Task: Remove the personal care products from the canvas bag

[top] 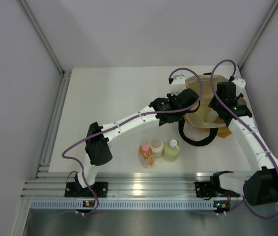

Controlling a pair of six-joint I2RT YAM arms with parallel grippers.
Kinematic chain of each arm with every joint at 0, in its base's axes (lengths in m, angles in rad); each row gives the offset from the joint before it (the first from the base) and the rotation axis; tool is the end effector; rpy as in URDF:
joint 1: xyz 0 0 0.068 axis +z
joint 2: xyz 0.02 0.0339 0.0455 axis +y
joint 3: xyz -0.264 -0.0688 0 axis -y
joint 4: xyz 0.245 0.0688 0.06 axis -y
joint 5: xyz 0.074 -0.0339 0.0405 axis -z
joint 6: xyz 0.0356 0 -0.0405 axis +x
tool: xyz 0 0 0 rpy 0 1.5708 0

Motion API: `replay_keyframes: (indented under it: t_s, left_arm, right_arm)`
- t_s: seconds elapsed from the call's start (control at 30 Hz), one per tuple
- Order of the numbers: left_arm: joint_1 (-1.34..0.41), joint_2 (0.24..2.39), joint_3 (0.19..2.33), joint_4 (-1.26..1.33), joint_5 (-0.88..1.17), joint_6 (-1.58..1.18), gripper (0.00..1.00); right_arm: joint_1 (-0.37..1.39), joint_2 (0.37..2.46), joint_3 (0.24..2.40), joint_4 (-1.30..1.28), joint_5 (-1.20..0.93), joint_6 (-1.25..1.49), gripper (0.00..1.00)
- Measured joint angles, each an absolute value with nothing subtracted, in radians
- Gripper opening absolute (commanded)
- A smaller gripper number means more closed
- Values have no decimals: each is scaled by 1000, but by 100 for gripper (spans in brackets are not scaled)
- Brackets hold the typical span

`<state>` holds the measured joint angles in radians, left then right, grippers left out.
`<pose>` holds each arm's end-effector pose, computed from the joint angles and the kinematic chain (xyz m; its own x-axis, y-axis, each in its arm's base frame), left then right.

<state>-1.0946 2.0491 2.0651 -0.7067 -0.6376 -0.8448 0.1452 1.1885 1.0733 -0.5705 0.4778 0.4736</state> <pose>0.2318 -0.4032 0.3464 -0.5706 -0.2045 -0.7953 0.1161 0.9387 -0.3247 0.2532 0.0205 0.3230 -0.4556 0.3427 -0.8216 0.4848 0.8696 0.0939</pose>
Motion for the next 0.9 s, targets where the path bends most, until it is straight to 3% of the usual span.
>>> replay_keyframes:
  t_s: [0.23, 0.3, 0.43, 0.73, 0.77, 0.9]
  left_arm:
    - [-1095, 2054, 2067, -709, -645, -841, 0]
    - [-1095, 2054, 2067, -709, -645, -841, 6]
    - [-1094, 2054, 2067, -710, -646, -837, 33]
    - [-1094, 2053, 2097, -711, -646, -830, 81]
    - [-1094, 2053, 2100, -711, -647, -830, 98]
    - [-1094, 2050, 2107, -711, -650, -820, 98]
  right_arm:
    - [147, 1139, 1046, -543, 302, 296, 0]
    - [147, 1105, 1043, -542, 263, 257, 0]
    - [148, 1016, 1040, -538, 214, 194, 0]
    - [148, 970, 1040, -520, 166, 127, 0]
    - [148, 970, 1040, -520, 160, 124, 0]
    - [148, 970, 1045, -522, 144, 113, 0]
